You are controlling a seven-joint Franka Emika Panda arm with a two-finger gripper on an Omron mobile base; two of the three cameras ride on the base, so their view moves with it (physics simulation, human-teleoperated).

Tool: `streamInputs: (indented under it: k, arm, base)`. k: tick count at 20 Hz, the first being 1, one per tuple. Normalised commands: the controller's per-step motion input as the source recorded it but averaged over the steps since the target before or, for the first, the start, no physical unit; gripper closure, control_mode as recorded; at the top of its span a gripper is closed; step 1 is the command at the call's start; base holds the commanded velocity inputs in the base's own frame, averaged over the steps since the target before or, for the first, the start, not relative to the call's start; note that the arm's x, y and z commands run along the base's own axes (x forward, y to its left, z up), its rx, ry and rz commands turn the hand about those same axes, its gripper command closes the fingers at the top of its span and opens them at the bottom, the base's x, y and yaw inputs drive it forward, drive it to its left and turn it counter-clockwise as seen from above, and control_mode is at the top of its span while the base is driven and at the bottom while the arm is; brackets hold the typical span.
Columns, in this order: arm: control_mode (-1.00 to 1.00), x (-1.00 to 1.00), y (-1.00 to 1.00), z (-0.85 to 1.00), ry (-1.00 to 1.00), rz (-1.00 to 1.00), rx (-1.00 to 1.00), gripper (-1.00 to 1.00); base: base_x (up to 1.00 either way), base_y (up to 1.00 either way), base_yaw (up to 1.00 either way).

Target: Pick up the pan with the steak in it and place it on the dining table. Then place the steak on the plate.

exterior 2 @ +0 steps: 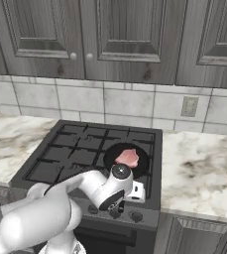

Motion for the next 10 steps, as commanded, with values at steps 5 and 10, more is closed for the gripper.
streamInputs:
  k: [5, 10]
  arm:
    - [-1.0, 0.0, 0.04, 0.77, -0.07, 0.0, 0.04, 1.0]
    - [-1.0, -0.21, 0.02, 0.86, -0.08, 0.09, 0.0, 1.0]
  base:
    - [0.0, 0.0, 0.0]
    - [0.0, 0.0, 0.0]
